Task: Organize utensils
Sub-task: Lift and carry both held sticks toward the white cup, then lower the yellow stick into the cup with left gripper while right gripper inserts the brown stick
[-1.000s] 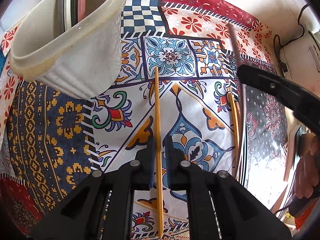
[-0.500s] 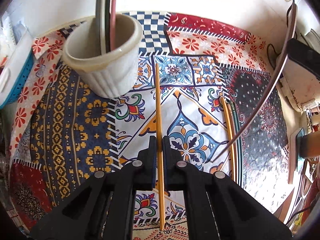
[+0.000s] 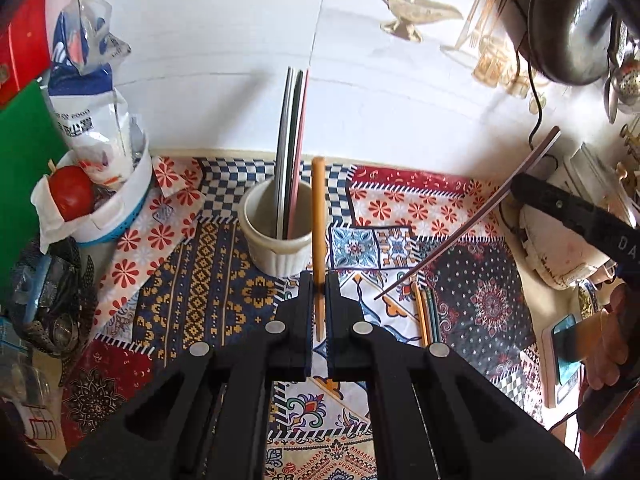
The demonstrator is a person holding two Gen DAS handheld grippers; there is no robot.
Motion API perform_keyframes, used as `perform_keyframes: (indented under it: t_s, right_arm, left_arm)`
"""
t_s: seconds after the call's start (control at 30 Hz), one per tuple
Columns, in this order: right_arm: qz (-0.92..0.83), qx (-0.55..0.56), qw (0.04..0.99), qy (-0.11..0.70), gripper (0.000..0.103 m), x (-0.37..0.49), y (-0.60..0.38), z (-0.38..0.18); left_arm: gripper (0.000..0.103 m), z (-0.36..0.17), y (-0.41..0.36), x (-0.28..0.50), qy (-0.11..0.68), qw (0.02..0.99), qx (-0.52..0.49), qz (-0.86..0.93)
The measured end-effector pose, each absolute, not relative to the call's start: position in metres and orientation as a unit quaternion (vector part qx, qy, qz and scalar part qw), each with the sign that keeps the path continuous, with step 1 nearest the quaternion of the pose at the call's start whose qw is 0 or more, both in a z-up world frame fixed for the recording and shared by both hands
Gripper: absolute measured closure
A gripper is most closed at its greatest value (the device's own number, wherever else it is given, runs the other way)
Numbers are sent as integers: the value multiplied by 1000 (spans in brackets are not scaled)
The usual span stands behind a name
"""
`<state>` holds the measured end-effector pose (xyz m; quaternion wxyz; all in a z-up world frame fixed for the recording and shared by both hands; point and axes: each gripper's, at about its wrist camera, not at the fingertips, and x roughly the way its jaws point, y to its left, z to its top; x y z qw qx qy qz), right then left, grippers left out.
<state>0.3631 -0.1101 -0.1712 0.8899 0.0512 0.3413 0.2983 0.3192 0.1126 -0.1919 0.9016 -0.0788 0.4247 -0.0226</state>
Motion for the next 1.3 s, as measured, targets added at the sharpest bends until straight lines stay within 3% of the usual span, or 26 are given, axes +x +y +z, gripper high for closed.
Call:
perform_keyframes:
  t_s: [0.33,0.63,1.3]
  right_arm:
    - [320,48,896,305,98,374,-91,-136]
    - [344,45,897,275,98,391,-63,-110]
    - [359,-37,859,363,98,429,12,-189]
  left_arm:
    - [100,-132,132,323,347,934,-86,-5]
    - [100,-110,145,343,315,946,-82,12]
    - [100,-196,169,405,405,907,-110,32]
